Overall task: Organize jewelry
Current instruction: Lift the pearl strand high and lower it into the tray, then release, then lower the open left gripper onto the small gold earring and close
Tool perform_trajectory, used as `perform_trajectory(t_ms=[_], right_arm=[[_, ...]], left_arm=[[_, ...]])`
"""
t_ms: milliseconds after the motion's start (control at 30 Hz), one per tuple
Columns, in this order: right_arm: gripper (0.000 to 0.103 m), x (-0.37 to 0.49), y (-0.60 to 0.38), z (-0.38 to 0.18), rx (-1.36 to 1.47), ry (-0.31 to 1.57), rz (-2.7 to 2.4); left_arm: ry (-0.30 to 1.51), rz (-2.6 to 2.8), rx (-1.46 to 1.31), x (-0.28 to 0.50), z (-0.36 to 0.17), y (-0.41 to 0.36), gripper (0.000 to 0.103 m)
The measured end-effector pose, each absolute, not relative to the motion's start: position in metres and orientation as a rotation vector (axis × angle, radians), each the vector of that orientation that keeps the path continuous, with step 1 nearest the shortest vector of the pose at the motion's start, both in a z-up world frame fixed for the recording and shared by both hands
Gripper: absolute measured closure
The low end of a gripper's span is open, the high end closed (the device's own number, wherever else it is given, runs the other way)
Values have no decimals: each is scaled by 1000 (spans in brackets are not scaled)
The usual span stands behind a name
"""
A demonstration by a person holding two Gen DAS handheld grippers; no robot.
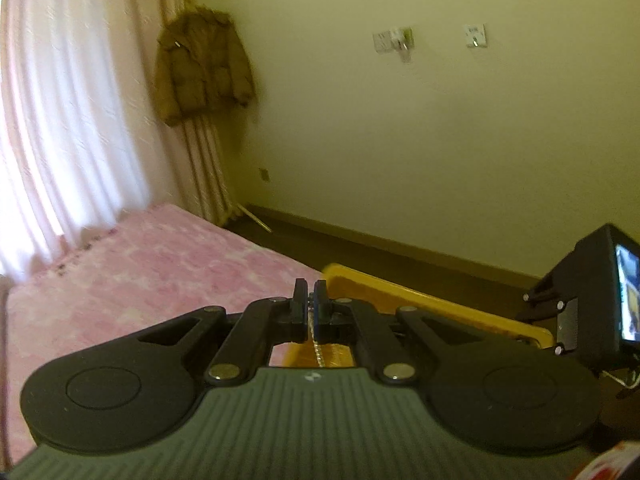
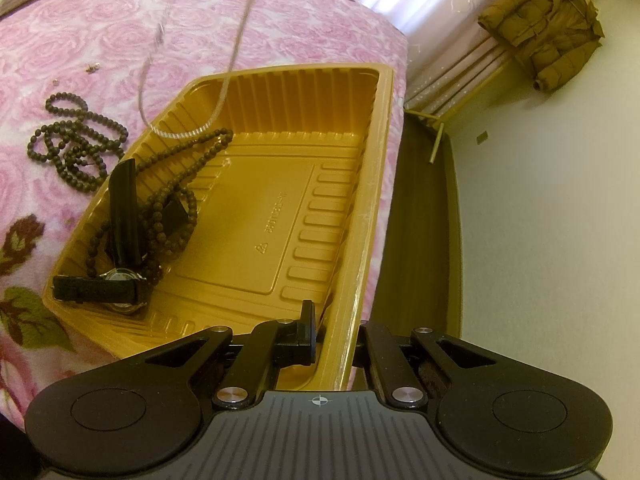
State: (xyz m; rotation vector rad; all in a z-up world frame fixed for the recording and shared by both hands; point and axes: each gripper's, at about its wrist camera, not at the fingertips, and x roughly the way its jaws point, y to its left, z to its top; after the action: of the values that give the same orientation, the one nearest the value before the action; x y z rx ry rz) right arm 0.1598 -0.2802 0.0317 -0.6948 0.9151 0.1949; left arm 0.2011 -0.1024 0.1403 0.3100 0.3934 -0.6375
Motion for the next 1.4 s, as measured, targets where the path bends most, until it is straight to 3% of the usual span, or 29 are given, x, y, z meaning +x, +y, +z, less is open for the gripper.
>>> perform_trajectory(t_ms=[633, 733, 800, 1000, 1400], right_arm=[[98, 160, -281, 29, -691, 918, 193], [98, 160, -281, 29, -691, 918, 194], [98, 160, -281, 29, -691, 918, 194], [98, 159, -282, 29, -690, 916, 195], [98, 158, -280, 28, -695, 914, 197]], left_arm=[[528, -684, 261, 232, 89, -150, 100], [536, -685, 262, 231, 89, -147, 86], [527, -683, 271, 229, 89, -143, 83], [538, -619, 229, 231, 90, -105, 80], [631, -308, 121, 231, 51, 49, 76]])
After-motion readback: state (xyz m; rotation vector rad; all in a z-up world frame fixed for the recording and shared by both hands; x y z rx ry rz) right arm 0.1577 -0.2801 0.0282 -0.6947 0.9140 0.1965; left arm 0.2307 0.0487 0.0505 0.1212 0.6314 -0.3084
